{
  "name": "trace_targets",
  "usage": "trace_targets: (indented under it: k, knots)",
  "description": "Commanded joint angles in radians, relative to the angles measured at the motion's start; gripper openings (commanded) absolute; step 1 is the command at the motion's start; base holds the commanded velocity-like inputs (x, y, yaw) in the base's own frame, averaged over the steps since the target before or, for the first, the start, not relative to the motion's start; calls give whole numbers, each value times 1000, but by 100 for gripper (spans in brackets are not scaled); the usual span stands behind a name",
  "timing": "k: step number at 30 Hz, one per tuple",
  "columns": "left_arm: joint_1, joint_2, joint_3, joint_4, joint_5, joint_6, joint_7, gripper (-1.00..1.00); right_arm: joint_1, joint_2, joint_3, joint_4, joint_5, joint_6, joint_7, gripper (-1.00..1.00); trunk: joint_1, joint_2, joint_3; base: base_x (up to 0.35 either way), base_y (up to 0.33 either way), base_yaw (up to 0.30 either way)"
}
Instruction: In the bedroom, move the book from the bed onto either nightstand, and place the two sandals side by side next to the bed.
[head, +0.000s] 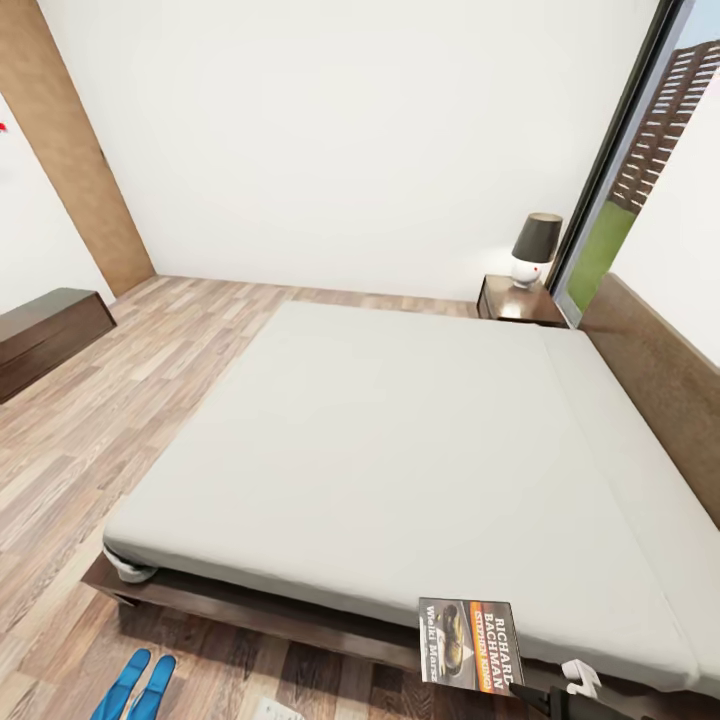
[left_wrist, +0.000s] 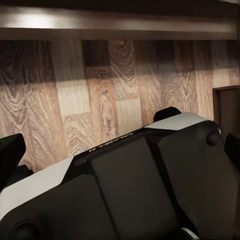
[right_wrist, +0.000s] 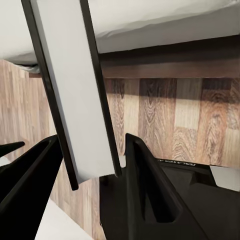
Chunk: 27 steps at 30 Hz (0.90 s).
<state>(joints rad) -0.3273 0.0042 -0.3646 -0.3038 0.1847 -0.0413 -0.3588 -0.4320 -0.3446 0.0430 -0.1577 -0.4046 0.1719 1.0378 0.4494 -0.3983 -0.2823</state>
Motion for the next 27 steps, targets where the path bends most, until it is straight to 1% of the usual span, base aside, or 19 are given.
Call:
trace_targets:
  k: [1,6,27]
  knots:
    - [-1,0,-13,1,8,-3,-1,100,-1,-1,5,0,-10,11,2,-100,1,-2,0,0,0,0]
    - [-1,2,-24,2,10,-3,0,100,-1,-1,5,0,-10,11,2,-100,1,-2,8,0,0,0]
    - [-1,1,-27,2,10,-4,0,100,-1,-1,5,0,-10,11,2,-100,1,-2,42,0,0,0]
